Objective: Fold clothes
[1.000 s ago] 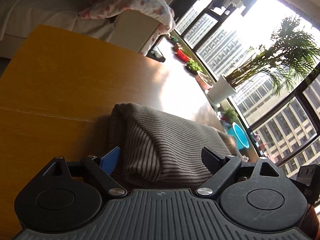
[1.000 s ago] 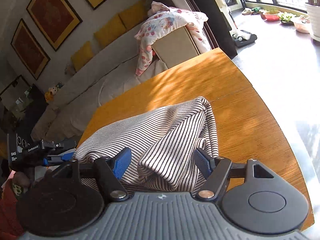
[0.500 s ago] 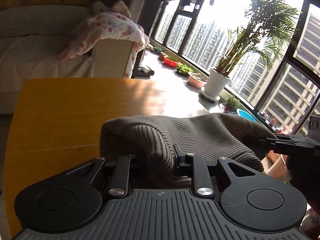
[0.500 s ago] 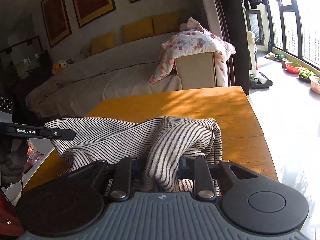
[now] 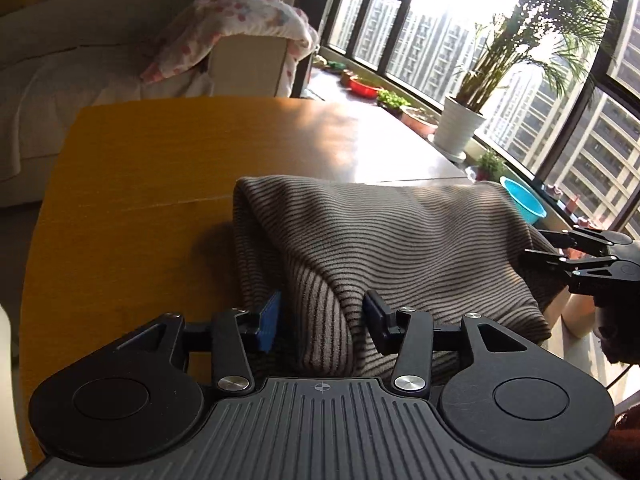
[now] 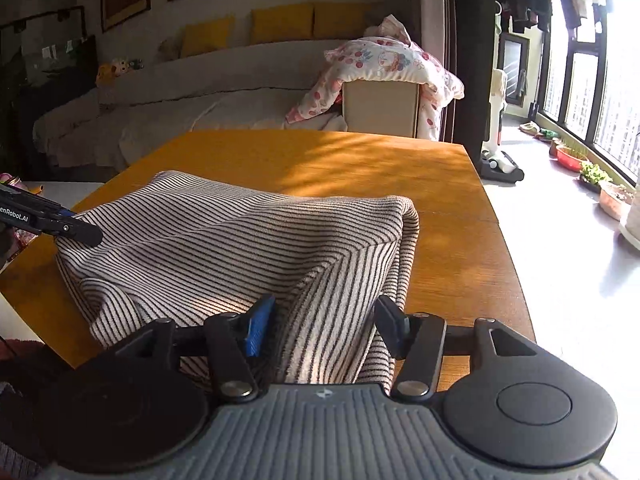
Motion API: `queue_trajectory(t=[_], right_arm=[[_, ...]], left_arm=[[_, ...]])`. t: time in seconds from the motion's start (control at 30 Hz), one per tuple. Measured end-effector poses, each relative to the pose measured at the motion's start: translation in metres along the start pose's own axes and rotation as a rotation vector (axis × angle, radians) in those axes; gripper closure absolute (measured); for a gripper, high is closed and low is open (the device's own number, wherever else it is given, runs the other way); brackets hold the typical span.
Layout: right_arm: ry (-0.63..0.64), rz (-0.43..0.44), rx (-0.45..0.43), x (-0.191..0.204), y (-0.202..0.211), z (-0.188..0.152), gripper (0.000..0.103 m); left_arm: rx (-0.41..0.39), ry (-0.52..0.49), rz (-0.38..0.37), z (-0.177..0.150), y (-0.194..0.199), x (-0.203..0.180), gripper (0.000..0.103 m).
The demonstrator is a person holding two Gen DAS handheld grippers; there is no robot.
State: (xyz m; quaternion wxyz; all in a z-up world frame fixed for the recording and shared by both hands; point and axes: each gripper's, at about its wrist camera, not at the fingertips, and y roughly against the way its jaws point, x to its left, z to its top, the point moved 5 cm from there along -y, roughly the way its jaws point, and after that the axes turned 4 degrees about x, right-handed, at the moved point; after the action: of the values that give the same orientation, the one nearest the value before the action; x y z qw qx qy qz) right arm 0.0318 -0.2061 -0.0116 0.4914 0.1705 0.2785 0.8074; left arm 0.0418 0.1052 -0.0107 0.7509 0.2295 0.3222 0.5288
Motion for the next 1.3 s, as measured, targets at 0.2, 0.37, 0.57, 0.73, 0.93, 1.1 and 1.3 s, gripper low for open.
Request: queue_trajectory(t=[0.2, 0.37, 0.57, 0.73, 0.93, 1.1, 1.3], right_arm=[[0.051, 0.069, -0.114, 0.021, 0.028, 0.023, 0.044], [0.202, 0.088, 0.003, 0.058, -0.009, 0.001, 0.038], [0.144, 0.109, -0.008, 0.052, -0.022, -0.017, 0.031], [0.091, 0.100, -0.009, 0.055, -0.030, -0.013, 0.028], [0.015, 0.220, 0.026, 0.082, -0.041, 0.003, 0.005], [0.193, 0.223, -0.028, 0.094, -0.022, 0.017, 0.004], [0.133, -0.118, -0.117, 0.008, -0.032, 0.057, 0.000]], left_arm=[[-0.074, 0.021, -0.188, 0.012, 0.027, -0.024, 0.043], [0.060, 0.080, -0.263, -0.008, -0.018, -0.034, 0.034], [0.067, 0.120, -0.252, -0.008, -0.034, -0.023, 0.038], [0.039, 0.068, -0.184, 0.020, -0.058, -0.016, 0.038], [0.017, 0.214, -0.172, 0.066, -0.089, 0.011, 0.039], [-0.015, 0.197, -0.173, 0.067, -0.063, 0.000, 0.028], [0.071, 0.229, -0.431, 0.040, -0.051, -0.047, 0.020]])
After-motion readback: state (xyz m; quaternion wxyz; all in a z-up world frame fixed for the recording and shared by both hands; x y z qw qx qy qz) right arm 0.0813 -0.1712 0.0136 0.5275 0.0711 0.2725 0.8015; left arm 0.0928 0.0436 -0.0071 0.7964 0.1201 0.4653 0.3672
